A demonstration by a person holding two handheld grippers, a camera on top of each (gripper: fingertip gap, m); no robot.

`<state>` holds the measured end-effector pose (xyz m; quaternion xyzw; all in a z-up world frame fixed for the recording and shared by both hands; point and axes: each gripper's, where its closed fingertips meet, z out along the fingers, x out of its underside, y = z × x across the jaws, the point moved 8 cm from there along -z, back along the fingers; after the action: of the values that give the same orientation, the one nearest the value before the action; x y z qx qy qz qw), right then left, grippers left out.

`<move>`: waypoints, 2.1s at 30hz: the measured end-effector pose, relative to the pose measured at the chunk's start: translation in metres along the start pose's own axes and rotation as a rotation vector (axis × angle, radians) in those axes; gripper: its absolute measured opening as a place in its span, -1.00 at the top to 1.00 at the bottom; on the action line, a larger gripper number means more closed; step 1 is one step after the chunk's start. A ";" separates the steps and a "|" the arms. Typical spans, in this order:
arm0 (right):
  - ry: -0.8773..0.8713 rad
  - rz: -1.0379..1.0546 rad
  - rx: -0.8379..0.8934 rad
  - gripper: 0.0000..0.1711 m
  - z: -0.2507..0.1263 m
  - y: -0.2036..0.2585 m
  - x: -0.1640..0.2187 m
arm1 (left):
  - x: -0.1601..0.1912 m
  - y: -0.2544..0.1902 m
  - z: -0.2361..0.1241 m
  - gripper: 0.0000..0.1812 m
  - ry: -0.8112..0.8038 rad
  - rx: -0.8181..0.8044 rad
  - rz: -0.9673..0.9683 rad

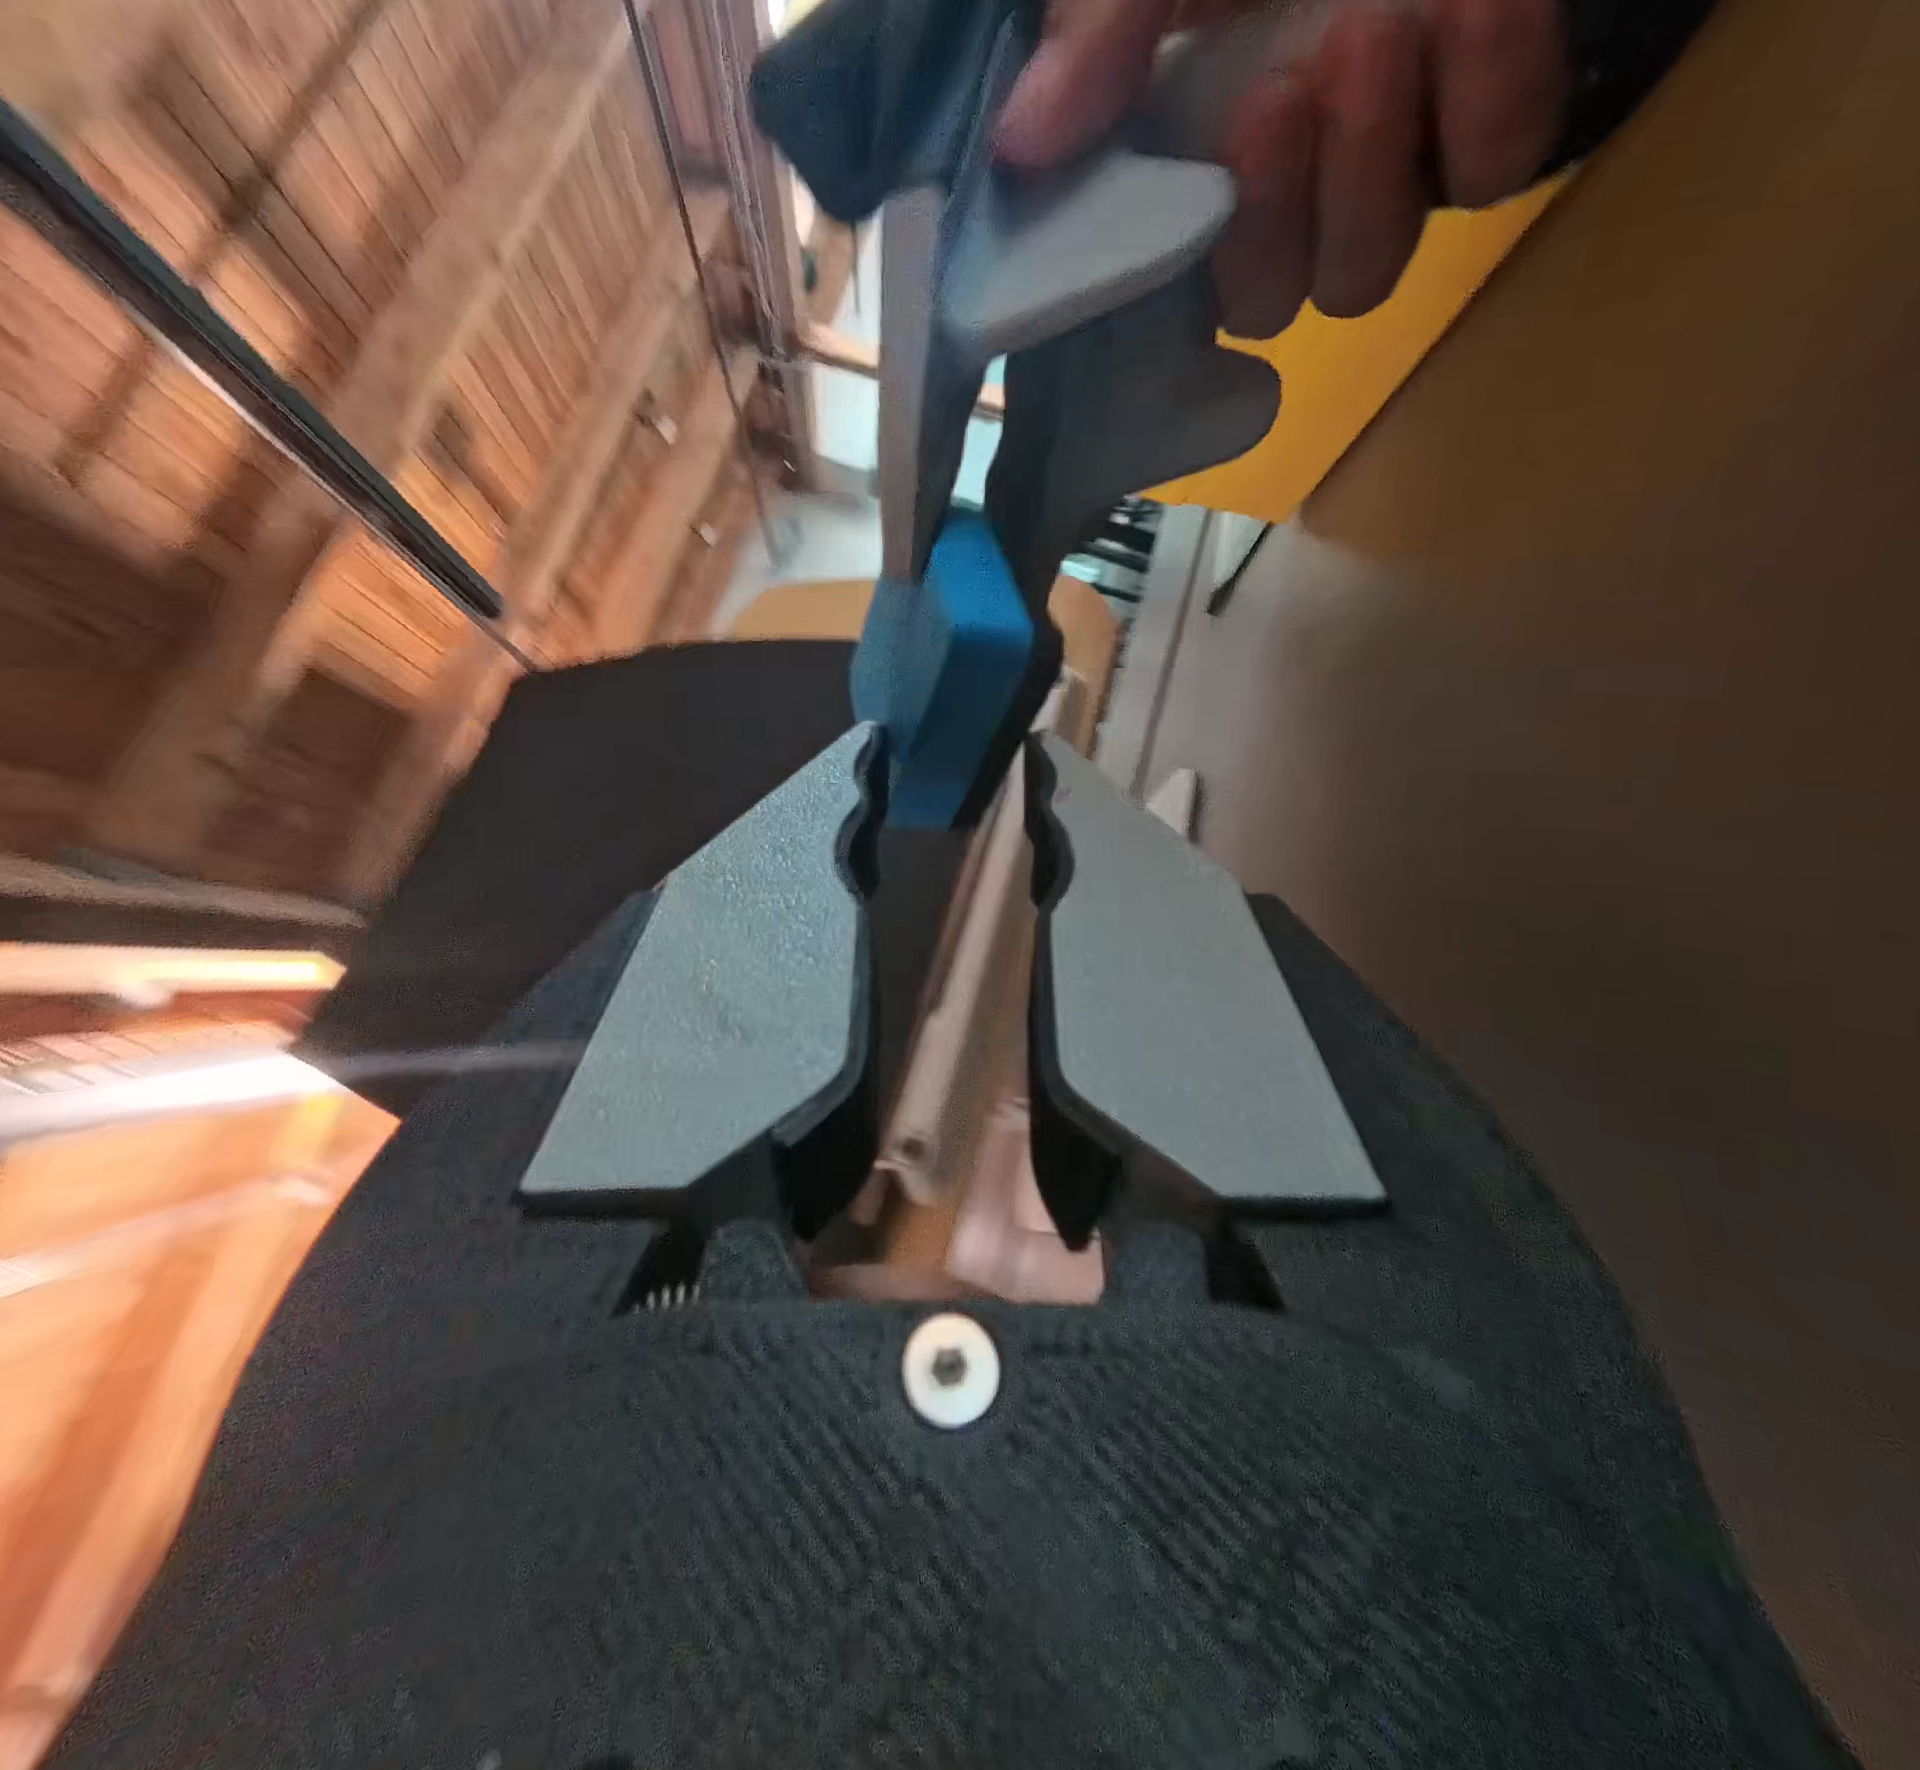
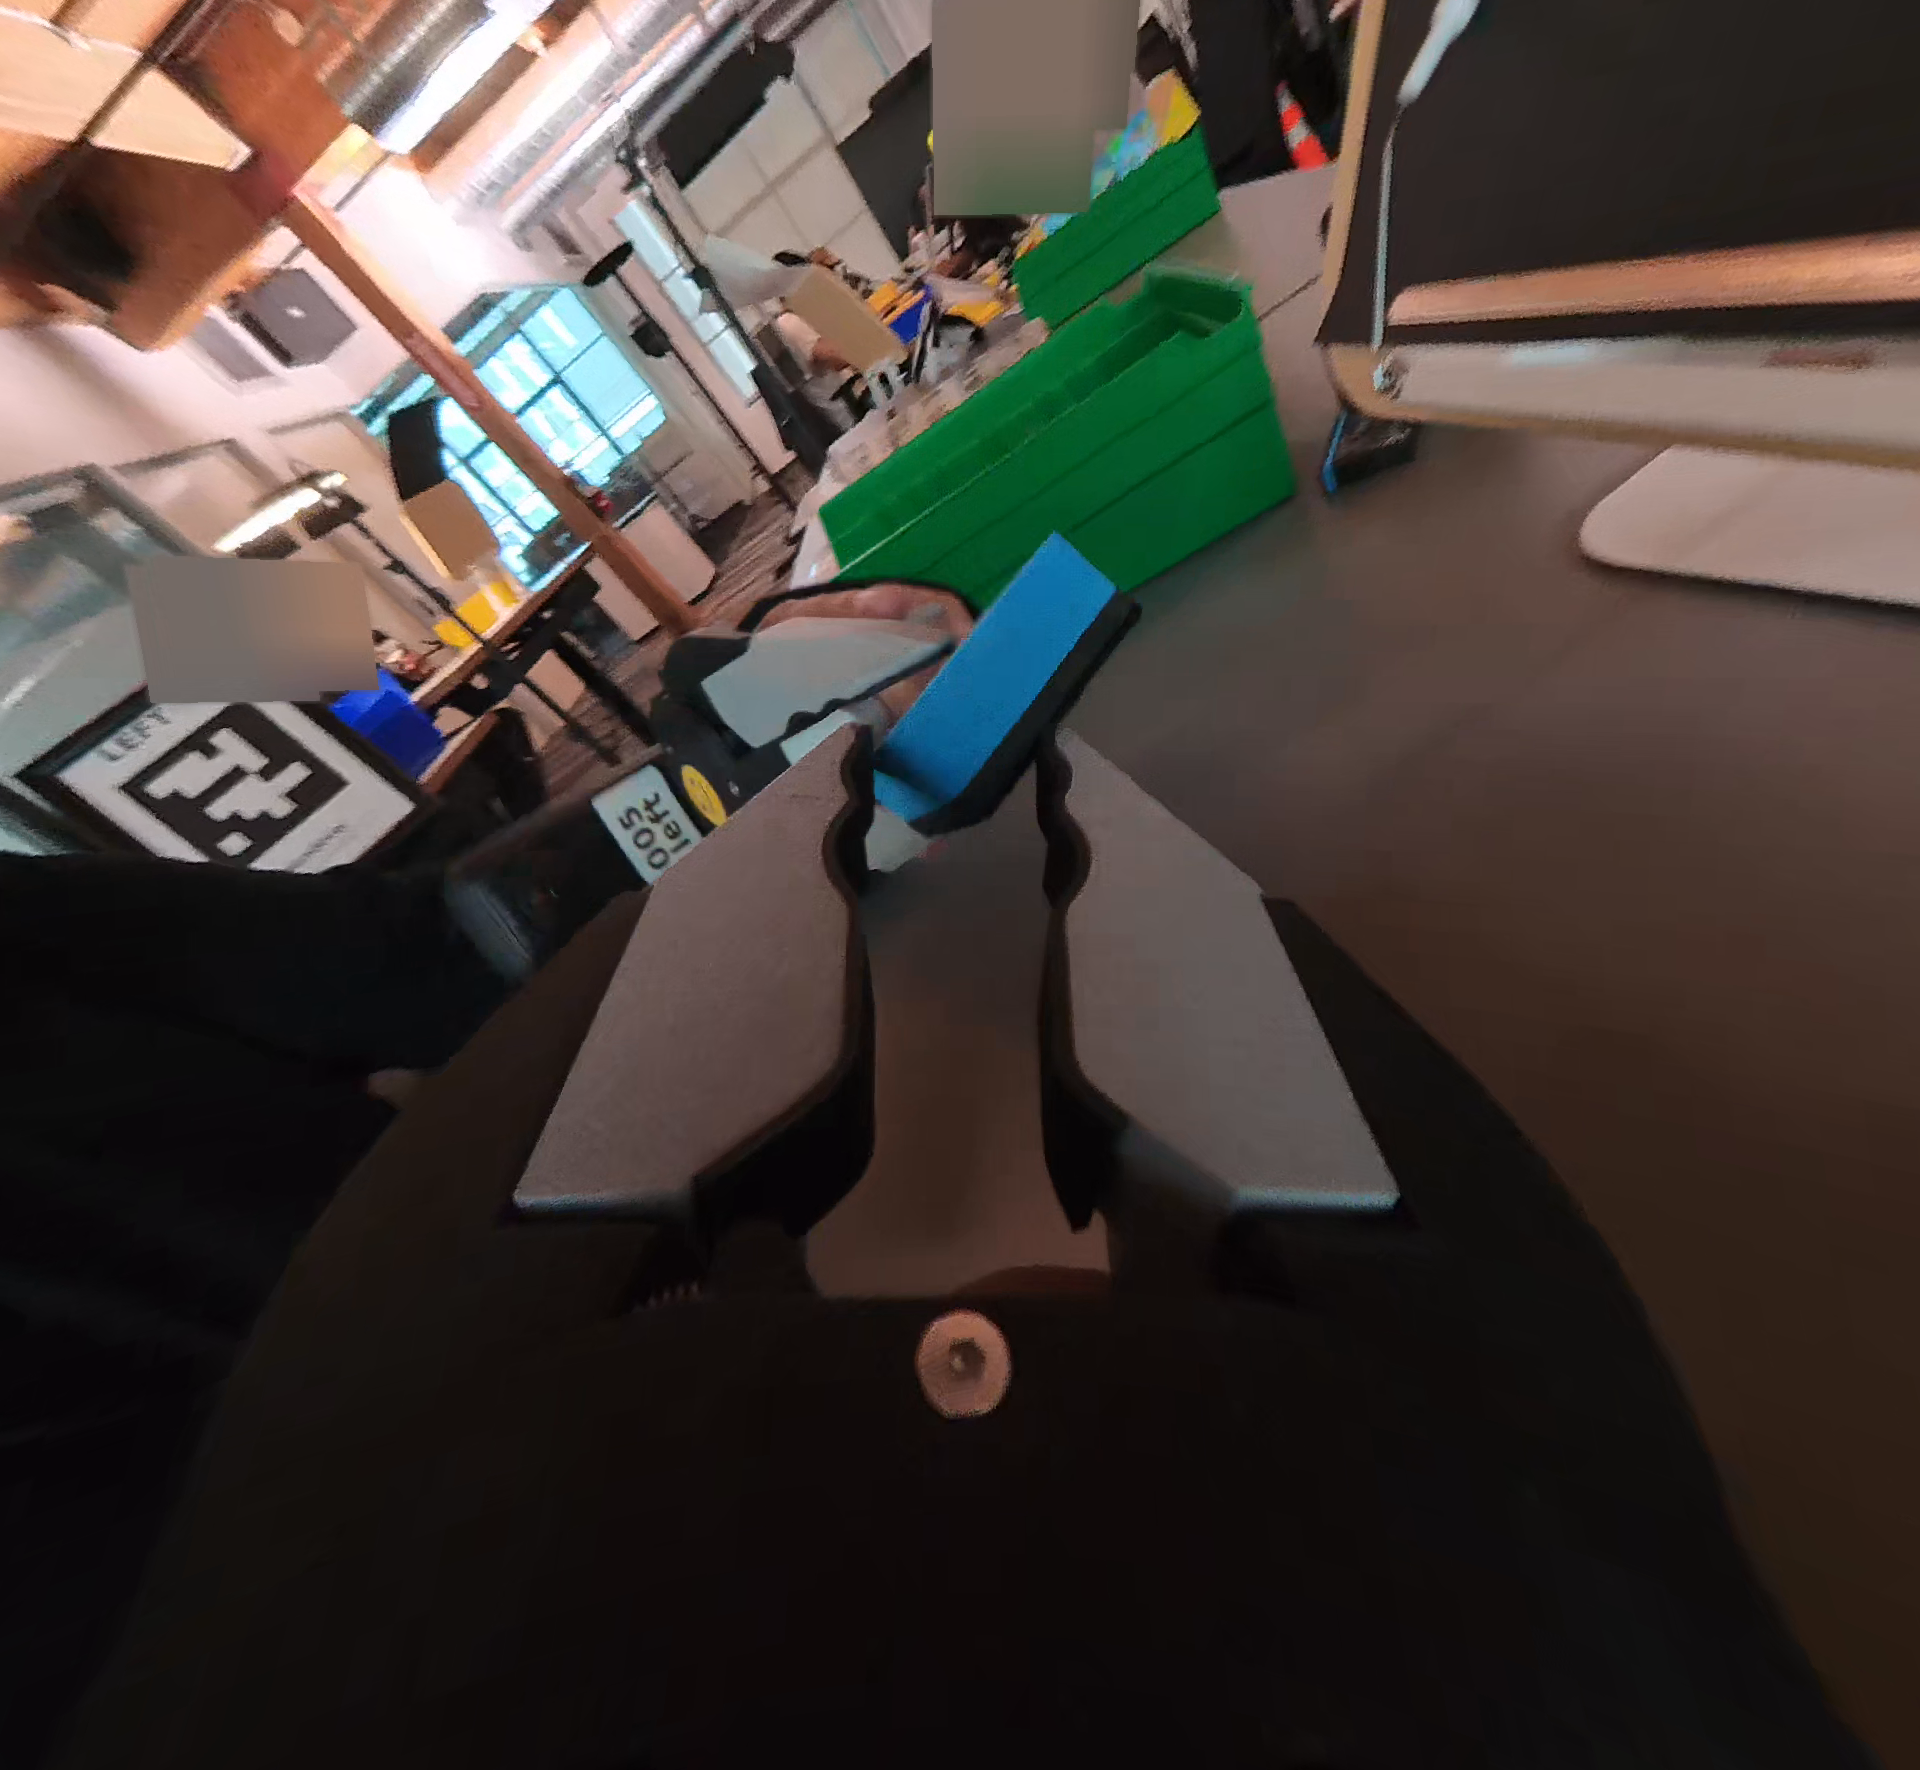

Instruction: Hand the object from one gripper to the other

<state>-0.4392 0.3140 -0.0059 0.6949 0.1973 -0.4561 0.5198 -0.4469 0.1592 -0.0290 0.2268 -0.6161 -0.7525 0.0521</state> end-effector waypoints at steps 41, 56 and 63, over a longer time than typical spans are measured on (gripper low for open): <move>0.163 -0.976 0.019 0.70 0.007 0.068 0.021 | 0.012 0.019 -0.016 0.69 -0.367 0.736 -1.194; 0.201 -0.826 0.245 0.67 0.009 0.035 0.016 | 0.019 0.024 -0.011 0.74 -0.212 0.407 -0.830; 0.199 -0.475 0.205 0.29 0.014 0.016 0.015 | 0.017 0.015 -0.005 0.78 0.027 0.096 -0.254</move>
<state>-0.4259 0.2920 -0.0101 0.7195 0.3576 -0.5123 0.3032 -0.4633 0.1448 -0.0203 0.3154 -0.6168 -0.7197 -0.0463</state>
